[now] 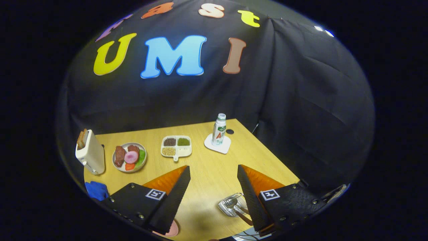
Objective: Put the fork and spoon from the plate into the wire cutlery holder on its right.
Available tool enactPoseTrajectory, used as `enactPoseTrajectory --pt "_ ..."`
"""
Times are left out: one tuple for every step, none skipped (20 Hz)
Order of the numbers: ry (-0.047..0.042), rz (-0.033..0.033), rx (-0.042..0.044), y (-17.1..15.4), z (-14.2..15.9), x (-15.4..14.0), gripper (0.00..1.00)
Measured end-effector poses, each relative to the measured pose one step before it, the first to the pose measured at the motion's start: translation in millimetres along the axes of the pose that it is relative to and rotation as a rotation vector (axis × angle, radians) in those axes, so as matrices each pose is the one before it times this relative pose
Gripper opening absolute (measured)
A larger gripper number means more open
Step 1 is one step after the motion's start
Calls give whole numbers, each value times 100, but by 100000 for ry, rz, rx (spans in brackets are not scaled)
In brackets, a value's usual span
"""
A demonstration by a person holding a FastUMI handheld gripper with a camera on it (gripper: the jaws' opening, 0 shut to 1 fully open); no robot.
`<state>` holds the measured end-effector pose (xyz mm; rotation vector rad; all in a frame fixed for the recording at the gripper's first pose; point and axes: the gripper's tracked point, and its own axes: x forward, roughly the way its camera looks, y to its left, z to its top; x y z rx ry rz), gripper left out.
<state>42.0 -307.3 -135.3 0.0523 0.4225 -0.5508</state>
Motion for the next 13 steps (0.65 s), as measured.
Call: enactPoseTrajectory --pt "-6127 1836 -32 732 1403 -597 88" --pt "-6054 1942 250 733 1315 -243 88" --pt "-5243 1474 403 689 1327 -368 90" --pt "-4130 1053 1004 249 1169 -805 91" --pt "-4236 1806 915 733 1200 -602 91" --pt "-4630 2149 493 878 1167 -279 91" --pt "-5123 1634 9 834 1361 -358 91" --pt "-4215 1513 -179 581 1057 -225 91" --pt "-3508 1537 -457 720 1070 -189 90" --pt "-2606 1264 -644 566 803 -275 90" --pt "-2277 800 -1042 420 884 -240 90" --pt "-2088 874 -849 451 680 12 90" --pt "-1695 780 -593 504 640 -94 90"
